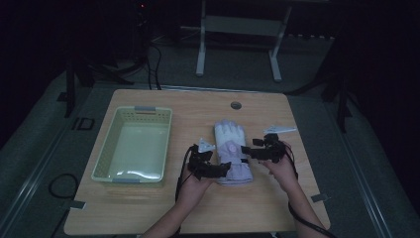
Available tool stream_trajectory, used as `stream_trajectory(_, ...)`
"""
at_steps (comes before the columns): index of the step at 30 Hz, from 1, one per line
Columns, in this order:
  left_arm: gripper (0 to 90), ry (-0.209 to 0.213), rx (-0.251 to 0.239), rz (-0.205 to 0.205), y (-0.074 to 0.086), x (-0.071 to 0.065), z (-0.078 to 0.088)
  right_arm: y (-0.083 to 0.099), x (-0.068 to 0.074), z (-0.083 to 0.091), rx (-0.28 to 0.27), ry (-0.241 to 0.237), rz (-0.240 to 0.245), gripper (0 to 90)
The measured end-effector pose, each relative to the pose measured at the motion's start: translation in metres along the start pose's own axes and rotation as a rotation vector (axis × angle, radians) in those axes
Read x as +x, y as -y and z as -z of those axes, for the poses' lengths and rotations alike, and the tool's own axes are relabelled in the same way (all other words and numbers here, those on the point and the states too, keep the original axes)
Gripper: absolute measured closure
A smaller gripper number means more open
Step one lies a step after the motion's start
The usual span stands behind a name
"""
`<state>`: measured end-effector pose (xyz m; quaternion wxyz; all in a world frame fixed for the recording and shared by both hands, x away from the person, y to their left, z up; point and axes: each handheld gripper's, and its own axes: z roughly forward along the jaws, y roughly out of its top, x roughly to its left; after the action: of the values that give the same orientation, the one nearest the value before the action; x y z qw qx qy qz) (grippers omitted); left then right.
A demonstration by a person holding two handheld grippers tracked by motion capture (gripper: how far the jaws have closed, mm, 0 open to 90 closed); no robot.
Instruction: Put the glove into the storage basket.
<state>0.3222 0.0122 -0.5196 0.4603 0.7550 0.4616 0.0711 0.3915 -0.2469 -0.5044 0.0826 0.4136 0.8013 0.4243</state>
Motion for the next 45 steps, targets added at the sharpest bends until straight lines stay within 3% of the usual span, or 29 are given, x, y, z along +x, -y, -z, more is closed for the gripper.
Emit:
stream_trajectory(6,14.9,0.034,0.092,0.069,0.021,0.007,-0.016,0.013,-0.002,-0.016,0.075,-0.005,-0.061,37.3)
stream_trajectory(8,15.8,0.059,0.101,0.113,0.026,0.011,-0.020,0.018,-0.004,-0.020,0.101,-0.024,-0.082,41.1)
stream_trajectory(13,30.2,0.139,0.134,0.151,0.032,0.018,-0.028,0.023,-0.013,-0.029,0.166,-0.074,-0.180,43.2)
stream_trajectory(19,43.8,0.205,0.150,0.171,0.032,0.023,-0.033,0.026,-0.017,-0.033,0.185,-0.149,-0.224,57.3)
stream_trajectory(21,48.2,0.223,0.158,0.181,0.031,0.026,-0.034,0.026,-0.017,-0.034,0.191,-0.157,-0.254,60.8)
stream_trajectory(24,57.2,0.242,0.178,0.198,0.030,0.028,-0.034,0.026,-0.016,-0.034,0.190,-0.158,-0.264,67.4)
stream_trajectory(28,68.5,0.249,0.202,0.196,0.025,0.028,-0.034,0.024,-0.011,-0.032,0.186,-0.129,-0.247,76.1)
stream_trajectory(31,72.2,0.256,0.212,0.190,0.022,0.027,-0.032,0.022,-0.004,-0.028,0.175,-0.097,-0.219,78.8)
stream_trajectory(45,73.6,0.269,0.183,0.113,-0.002,0.020,-0.008,0.000,0.013,-0.005,0.105,-0.068,-0.134,79.9)
